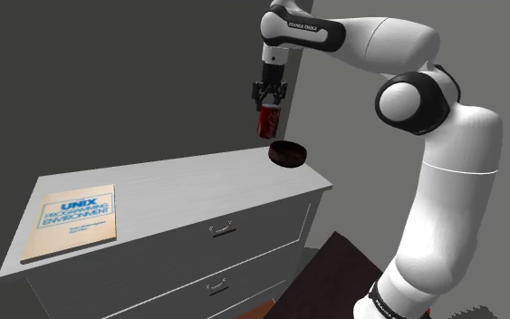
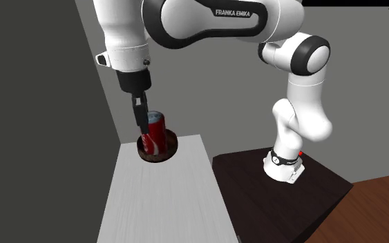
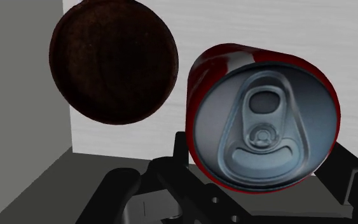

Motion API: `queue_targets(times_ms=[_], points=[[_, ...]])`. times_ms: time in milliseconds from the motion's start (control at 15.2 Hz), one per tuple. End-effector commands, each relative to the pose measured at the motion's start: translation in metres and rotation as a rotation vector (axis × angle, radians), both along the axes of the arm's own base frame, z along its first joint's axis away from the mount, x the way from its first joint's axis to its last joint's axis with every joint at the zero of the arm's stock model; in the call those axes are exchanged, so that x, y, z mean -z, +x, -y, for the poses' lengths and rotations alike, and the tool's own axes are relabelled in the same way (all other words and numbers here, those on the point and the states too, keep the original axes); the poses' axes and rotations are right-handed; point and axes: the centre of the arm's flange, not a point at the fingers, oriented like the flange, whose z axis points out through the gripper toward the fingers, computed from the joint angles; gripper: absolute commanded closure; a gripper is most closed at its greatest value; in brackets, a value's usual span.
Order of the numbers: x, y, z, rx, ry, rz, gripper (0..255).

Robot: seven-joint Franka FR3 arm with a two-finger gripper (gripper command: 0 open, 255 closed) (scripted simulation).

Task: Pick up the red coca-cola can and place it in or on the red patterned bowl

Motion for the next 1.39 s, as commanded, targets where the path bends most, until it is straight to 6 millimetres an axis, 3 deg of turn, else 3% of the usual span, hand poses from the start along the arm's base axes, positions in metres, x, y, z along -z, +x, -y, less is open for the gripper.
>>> queue_targets(times_ms=[0,528,1320], points=[[-0.003,-0.008,0.025,-0.002,0.000,0.000,255],[-0.017,-0.044,0.130,-0.002,0.000,0.000,255],[0.046,-0.044,0.130,-0.002,0.000,0.000,255]])
